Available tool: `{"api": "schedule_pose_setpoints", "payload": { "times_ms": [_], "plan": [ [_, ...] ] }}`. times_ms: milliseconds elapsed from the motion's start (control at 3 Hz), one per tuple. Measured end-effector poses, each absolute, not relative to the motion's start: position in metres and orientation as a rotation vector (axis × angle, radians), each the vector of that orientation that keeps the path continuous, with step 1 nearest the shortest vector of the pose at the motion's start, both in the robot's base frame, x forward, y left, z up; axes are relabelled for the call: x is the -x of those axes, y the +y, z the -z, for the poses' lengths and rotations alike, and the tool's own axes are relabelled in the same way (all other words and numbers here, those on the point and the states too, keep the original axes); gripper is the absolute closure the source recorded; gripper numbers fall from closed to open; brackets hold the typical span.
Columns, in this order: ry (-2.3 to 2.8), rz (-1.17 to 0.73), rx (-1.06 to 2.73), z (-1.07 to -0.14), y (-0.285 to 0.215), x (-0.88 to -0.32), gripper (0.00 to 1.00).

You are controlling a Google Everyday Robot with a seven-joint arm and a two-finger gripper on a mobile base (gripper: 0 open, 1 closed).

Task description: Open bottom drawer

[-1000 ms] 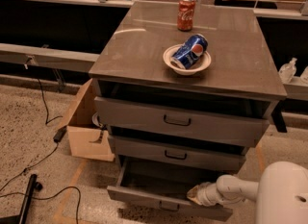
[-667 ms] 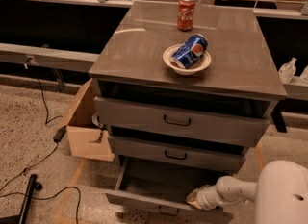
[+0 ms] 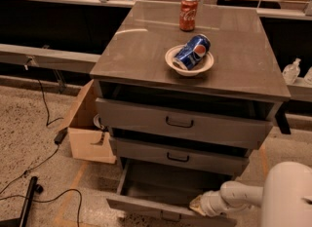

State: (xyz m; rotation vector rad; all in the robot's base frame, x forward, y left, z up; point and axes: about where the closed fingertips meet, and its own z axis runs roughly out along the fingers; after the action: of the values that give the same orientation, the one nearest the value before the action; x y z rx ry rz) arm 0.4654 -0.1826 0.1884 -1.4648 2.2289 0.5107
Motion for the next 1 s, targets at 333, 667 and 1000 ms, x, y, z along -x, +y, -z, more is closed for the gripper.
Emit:
{"api": "schedule_pose_setpoints", "payload": {
  "times_ms": [333,667,1000],
  "plan": [
    [2.259,-0.544,1.458,-0.191,-0.183,-0.444,1.0],
    [2.302,-0.604,1.458,-0.195,-0.182,-0.411,1.0],
    [2.31,-0.639,1.463,-0.203,-0.178,-0.39,1.0]
  ]
}}
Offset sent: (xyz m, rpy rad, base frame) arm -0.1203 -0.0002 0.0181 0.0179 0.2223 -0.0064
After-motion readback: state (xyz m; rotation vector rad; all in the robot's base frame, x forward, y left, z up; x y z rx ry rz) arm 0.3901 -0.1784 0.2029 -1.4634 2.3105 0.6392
